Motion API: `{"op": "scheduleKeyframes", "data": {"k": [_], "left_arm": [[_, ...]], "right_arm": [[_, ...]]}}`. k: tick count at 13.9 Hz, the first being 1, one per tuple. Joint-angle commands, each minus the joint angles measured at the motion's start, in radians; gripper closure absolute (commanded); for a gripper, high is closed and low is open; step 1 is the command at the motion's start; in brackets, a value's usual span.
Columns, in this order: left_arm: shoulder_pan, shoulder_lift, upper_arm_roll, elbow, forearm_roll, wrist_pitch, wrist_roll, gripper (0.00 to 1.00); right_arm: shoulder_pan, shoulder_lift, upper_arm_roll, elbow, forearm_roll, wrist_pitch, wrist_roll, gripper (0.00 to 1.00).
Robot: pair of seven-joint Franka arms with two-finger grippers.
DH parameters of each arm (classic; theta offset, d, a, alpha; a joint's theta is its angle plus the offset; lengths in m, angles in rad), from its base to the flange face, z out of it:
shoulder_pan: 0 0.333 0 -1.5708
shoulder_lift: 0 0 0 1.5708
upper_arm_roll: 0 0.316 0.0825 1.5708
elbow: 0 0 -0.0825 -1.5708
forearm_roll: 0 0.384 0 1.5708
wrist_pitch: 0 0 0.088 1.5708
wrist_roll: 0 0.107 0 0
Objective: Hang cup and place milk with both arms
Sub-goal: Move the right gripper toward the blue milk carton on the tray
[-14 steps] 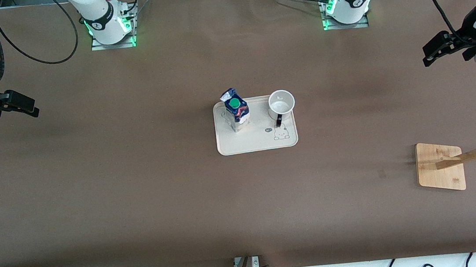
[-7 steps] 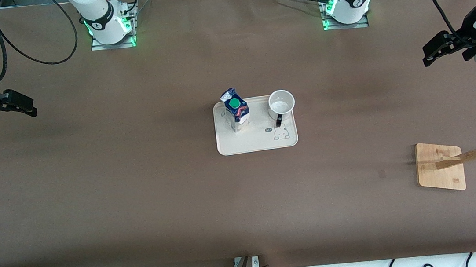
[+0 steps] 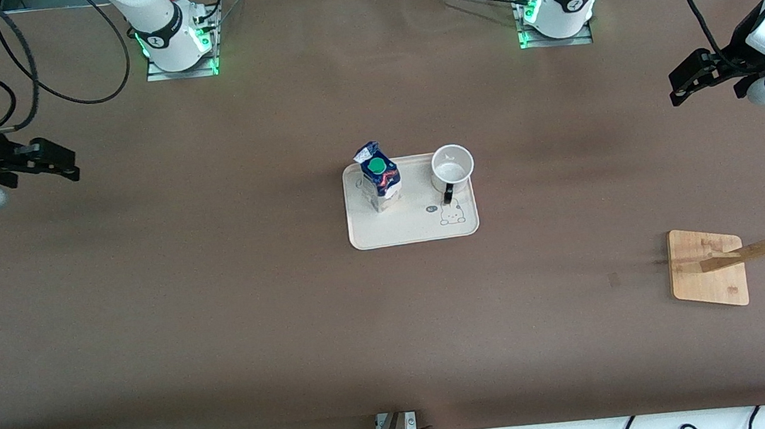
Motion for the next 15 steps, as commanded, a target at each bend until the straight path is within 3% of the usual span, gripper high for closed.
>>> {"op": "scheduleKeyframes", "data": {"k": [1,5,8,15], "left_arm": [[-0.002,0.008,0.002,0.030,0.000,-0.040,0.007,0.00],[-0.002,0.008,0.002,0.030,0.000,-0.040,0.007,0.00],[-0.002,0.007,0.002,0.030,0.000,-0.041,0.007,0.00],[-0.002,0.007,0.002,0.030,0.000,-0.041,0.007,0.00]], "right_arm": [[0.078,0.024,-0.007,0.016,0.012,-0.025,0.081,0.00],[0.187,0.049,-0.007,0.016,0.029,-0.014,0.254,0.00],[0.207,0.078,-0.008,0.016,0.119,0.004,0.327,0.00],[0.380,0.136,-0.008,0.016,0.110,0.090,0.543,0.00]]}}
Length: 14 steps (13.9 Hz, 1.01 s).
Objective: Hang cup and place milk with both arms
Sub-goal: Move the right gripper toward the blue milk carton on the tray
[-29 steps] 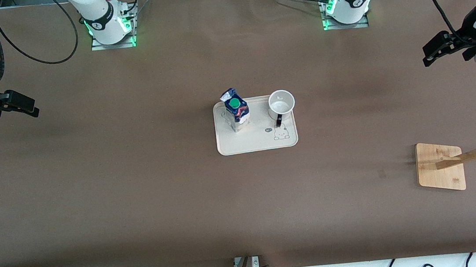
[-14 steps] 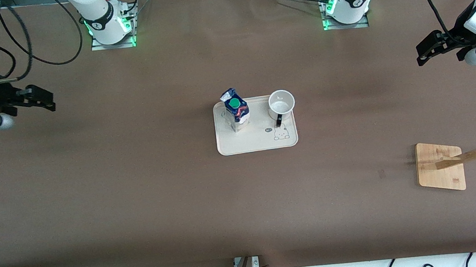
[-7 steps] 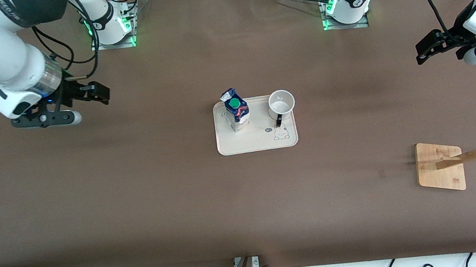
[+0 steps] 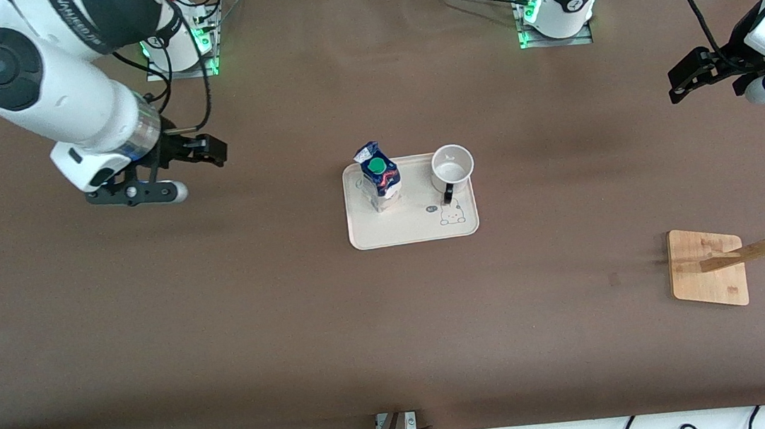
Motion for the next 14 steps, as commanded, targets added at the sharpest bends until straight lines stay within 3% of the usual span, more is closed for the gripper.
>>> {"op": "scheduleKeyframes", "data": {"k": [1,10,14], "left_arm": [[-0.002,0.007,0.000,0.029,0.000,-0.025,0.006,0.00],[-0.002,0.007,-0.022,0.029,0.000,-0.028,-0.005,0.00],[-0.002,0.004,-0.022,0.029,0.000,-0.032,-0.005,0.00]], "right_arm": [[0.106,0.032,-0.012,0.016,0.002,0.044,0.140,0.00],[0.199,0.080,-0.015,0.016,-0.011,0.104,0.232,0.00],[0.246,0.150,-0.012,0.019,-0.006,0.114,0.229,0.00]]}}
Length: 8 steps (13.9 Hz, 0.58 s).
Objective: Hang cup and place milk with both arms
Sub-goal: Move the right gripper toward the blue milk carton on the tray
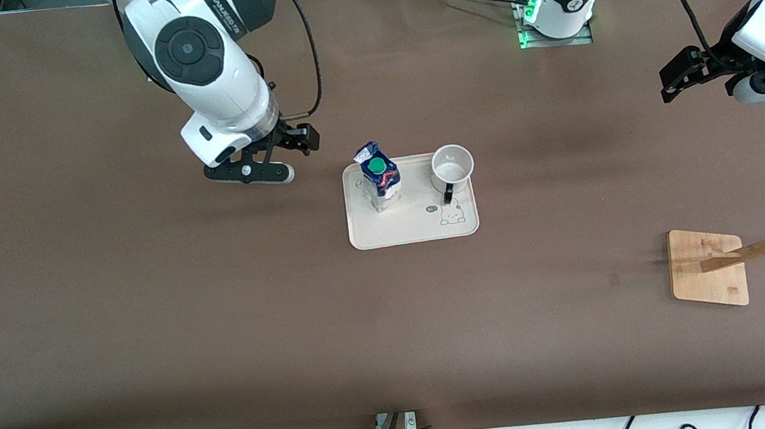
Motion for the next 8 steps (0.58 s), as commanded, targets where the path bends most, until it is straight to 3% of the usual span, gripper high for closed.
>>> {"op": "scheduleKeyframes", "data": {"k": [1,5,8], "left_arm": [[-0.002,0.005,-0.001,0.027,0.000,-0.029,-0.003,0.00],[0.003,0.004,0.002,0.027,-0.001,-0.029,-0.001,0.00],[0.003,0.004,-0.001,0.029,-0.002,-0.029,-0.001,0.00]], "right_arm": [[0.069,0.070,-0.008,0.029,0.000,0.022,0.022,0.00],[0.134,0.178,-0.007,0.126,0.026,0.035,0.169,0.00],[0.135,0.190,-0.002,0.126,0.058,0.073,0.184,0.00]]}}
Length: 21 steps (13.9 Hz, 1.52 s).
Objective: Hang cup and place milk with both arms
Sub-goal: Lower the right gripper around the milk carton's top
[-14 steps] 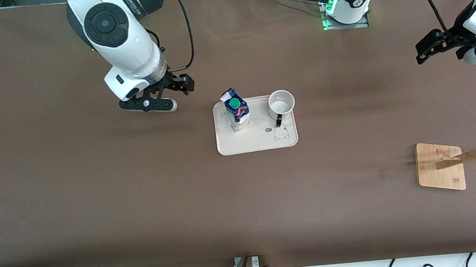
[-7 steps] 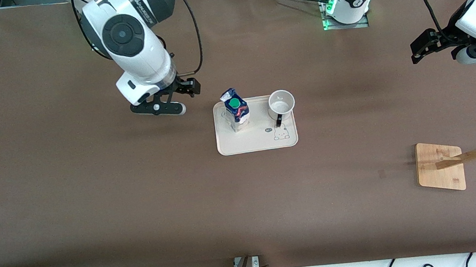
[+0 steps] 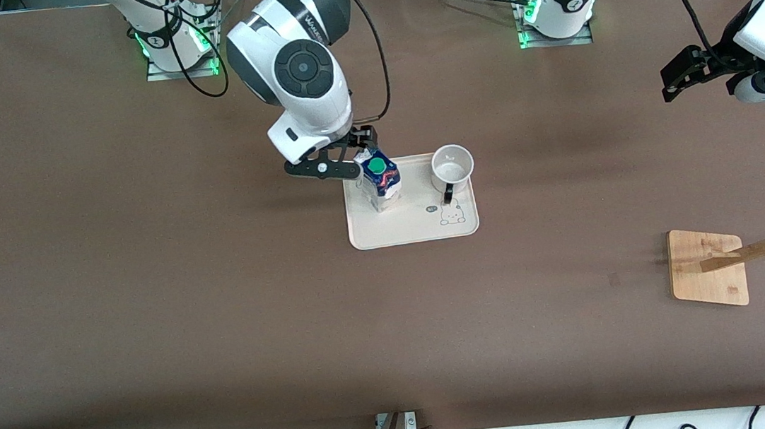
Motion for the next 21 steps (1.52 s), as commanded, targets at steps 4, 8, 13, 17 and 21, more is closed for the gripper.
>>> {"op": "scheduleKeyframes", "data": {"k": [4,8,13,17,21], "left_arm": [[0.002,0.007,-0.001,0.027,-0.001,-0.021,-0.003,0.00],[0.002,0.010,-0.003,0.027,-0.001,-0.015,-0.003,0.00],[0.000,0.007,0.000,0.027,0.000,-0.019,0.009,0.00],[0.001,0.004,-0.001,0.027,0.000,-0.029,0.010,0.00],[0.007,0.004,0.002,0.027,-0.001,-0.029,0.011,0.00]], "right_arm": [[0.002,0.023,0.032,0.033,0.026,-0.003,-0.068,0.00],[0.002,0.024,0.032,0.033,0.024,-0.006,-0.210,0.00],[0.004,0.032,0.033,0.033,0.030,0.005,-0.312,0.00],[0.033,0.059,0.033,0.033,0.029,0.052,-0.364,0.00],[0.045,0.066,0.041,0.030,0.026,0.080,-0.402,0.00]]}}
